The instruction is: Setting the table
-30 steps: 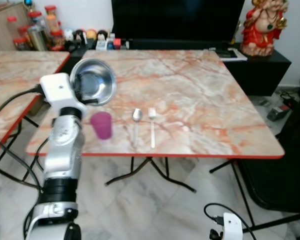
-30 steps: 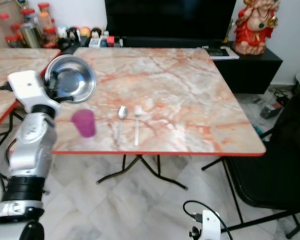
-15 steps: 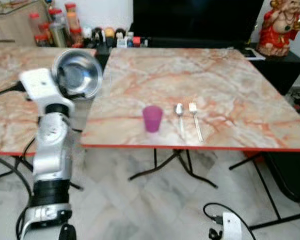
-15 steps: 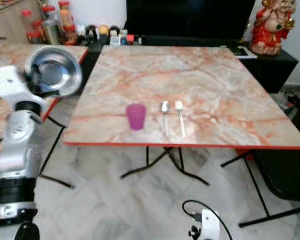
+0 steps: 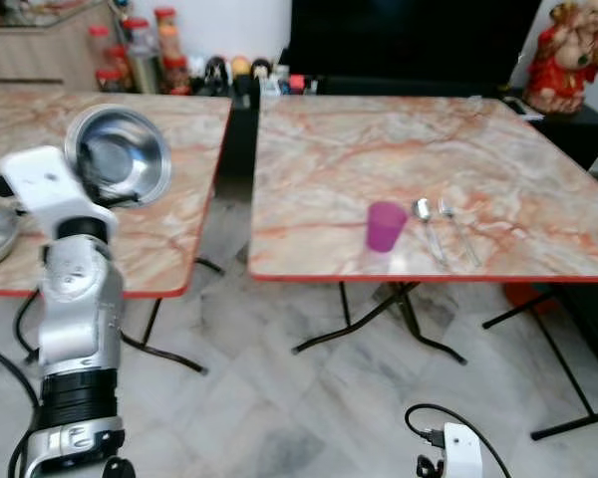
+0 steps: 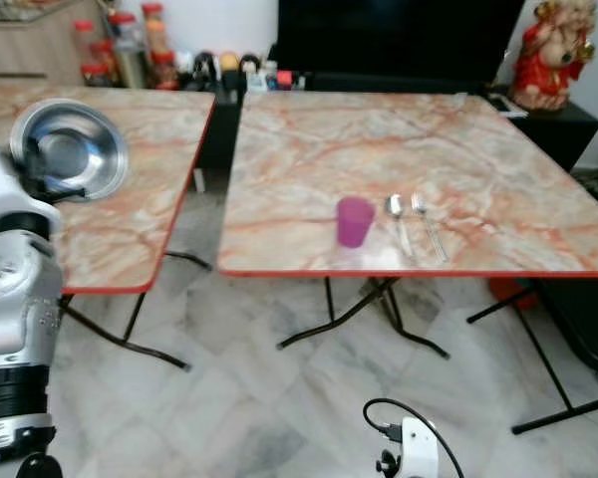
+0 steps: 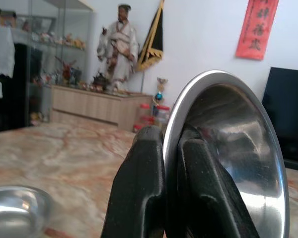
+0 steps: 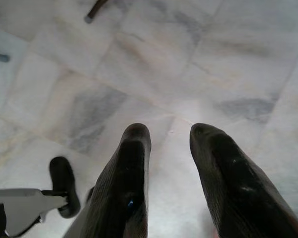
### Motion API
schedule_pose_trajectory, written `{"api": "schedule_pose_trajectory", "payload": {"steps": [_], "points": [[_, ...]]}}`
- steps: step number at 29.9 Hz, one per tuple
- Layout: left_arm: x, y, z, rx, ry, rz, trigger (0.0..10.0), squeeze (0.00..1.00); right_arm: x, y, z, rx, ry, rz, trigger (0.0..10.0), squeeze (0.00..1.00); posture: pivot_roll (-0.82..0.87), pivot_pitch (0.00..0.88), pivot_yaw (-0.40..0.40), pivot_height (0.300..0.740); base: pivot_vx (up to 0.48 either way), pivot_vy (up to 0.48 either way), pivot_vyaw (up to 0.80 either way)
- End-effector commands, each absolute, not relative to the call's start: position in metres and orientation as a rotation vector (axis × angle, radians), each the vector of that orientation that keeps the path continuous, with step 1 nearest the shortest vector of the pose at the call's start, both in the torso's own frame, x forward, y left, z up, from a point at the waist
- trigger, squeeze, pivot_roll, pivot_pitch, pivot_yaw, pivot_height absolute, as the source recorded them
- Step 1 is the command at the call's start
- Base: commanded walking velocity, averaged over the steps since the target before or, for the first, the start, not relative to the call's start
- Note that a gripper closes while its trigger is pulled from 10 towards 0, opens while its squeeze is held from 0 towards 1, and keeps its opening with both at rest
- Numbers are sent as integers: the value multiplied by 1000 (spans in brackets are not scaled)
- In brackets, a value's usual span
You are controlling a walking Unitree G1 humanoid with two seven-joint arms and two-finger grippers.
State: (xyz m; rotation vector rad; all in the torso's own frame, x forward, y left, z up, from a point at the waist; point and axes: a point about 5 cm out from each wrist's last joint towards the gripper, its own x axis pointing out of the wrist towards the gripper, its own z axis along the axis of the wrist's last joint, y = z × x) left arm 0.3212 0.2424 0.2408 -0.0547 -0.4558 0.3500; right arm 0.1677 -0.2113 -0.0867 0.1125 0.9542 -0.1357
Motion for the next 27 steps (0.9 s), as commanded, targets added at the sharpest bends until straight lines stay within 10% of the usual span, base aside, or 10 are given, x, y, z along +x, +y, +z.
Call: {"api": "schedule_pose_trajectory", "payload": {"steps": [1, 27], "points": [[321, 236, 242, -41, -460, 342, 10000, 0, 165, -217, -87, 104, 963, -148, 10000, 0, 61, 0, -42, 740, 0, 480, 0], [310, 262, 167, -25, -214, 436, 10000, 0, 163, -217, -88, 109, 965, -150, 10000, 0, 67, 0, -38, 740, 0, 480, 0]]}}
